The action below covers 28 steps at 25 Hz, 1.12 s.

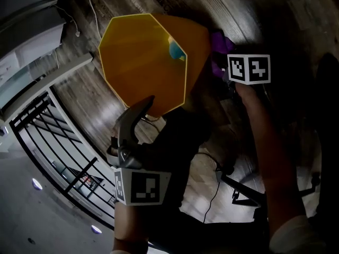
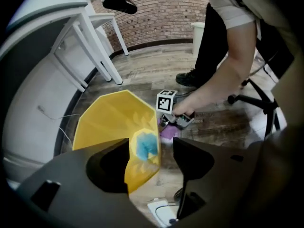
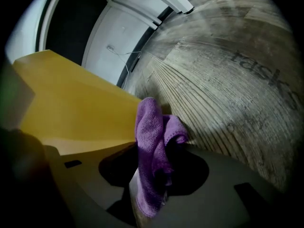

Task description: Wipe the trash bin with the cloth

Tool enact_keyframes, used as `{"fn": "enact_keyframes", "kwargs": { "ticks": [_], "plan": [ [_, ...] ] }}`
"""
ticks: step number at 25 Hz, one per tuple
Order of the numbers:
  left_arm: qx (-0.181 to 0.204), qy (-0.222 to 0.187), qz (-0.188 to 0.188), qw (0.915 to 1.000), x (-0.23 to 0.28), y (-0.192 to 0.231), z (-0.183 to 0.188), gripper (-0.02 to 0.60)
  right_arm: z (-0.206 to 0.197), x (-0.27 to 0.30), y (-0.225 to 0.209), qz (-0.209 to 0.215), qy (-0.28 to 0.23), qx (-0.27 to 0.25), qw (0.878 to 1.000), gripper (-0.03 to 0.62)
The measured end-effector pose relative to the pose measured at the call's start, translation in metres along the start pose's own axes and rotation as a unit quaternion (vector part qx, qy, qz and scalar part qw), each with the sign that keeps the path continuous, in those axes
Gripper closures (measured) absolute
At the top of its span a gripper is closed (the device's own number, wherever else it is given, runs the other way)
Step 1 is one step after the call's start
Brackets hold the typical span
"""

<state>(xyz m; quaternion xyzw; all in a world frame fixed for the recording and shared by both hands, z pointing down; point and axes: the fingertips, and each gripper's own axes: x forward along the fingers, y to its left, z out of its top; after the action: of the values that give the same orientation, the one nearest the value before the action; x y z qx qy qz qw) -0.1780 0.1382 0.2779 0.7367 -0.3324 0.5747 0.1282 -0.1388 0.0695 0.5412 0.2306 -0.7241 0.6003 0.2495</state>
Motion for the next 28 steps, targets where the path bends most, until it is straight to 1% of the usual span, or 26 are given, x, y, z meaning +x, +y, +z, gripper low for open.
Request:
{"fn": "enact_keyframes", "kwargs": {
  "ticks": [2,5,8,11,12,13,14,17,23,28],
  "plan": [
    [0.007,0.022,0.009,0.9997,-0.003,0.006,-0.023,0.305,0.0,0.0,0.0,0.001,-0.003,0.001,1.0,0.427],
    [0.007,0.057,0.002,0.9984,0.001,0.007,-0.049,0.302,0.0,-0.001,-0.001,0.003,-0.005,0.005,1.0,0.427],
    [0.009,0.076,0.003,0.9971,0.006,0.009,-0.054,0.302,0.0,-0.002,0.0,0.002,-0.005,0.007,1.0,0.427],
    [0.003,0.084,0.018,0.9963,0.013,0.015,-0.058,0.305,0.001,-0.006,0.001,0.005,-0.005,0.007,1.0,0.427],
    [0.001,0.087,0.022,0.996,0.014,0.017,-0.059,0.334,0.001,-0.007,0.001,0.008,-0.006,0.008,1.0,0.427],
    [-0.003,0.09,0.023,0.9957,0.016,0.018,-0.061,0.385,0.001,-0.009,0.002,0.011,-0.006,0.011,1.0,0.427],
    [-0.008,0.092,0.022,0.9954,0.017,0.018,-0.061,0.393,0.001,-0.011,0.003,0.015,-0.006,0.015,1.0,0.427],
    [-0.023,0.085,0.014,0.996,0.02,0.019,-0.046,0.414,0.006,-0.018,0.01,0.031,-0.012,0.025,0.999,0.427],
    [-0.053,0.028,-0.007,0.9982,0.032,0.011,0.014,0.526,0.036,-0.043,0.027,0.086,-0.056,0.02,0.995,0.427],
    [-0.066,0.006,-0.029,0.9974,0.038,0.005,0.042,0.558,0.071,-0.08,0.05,0.142,-0.108,0.0,0.984,0.427]
  ]
}}
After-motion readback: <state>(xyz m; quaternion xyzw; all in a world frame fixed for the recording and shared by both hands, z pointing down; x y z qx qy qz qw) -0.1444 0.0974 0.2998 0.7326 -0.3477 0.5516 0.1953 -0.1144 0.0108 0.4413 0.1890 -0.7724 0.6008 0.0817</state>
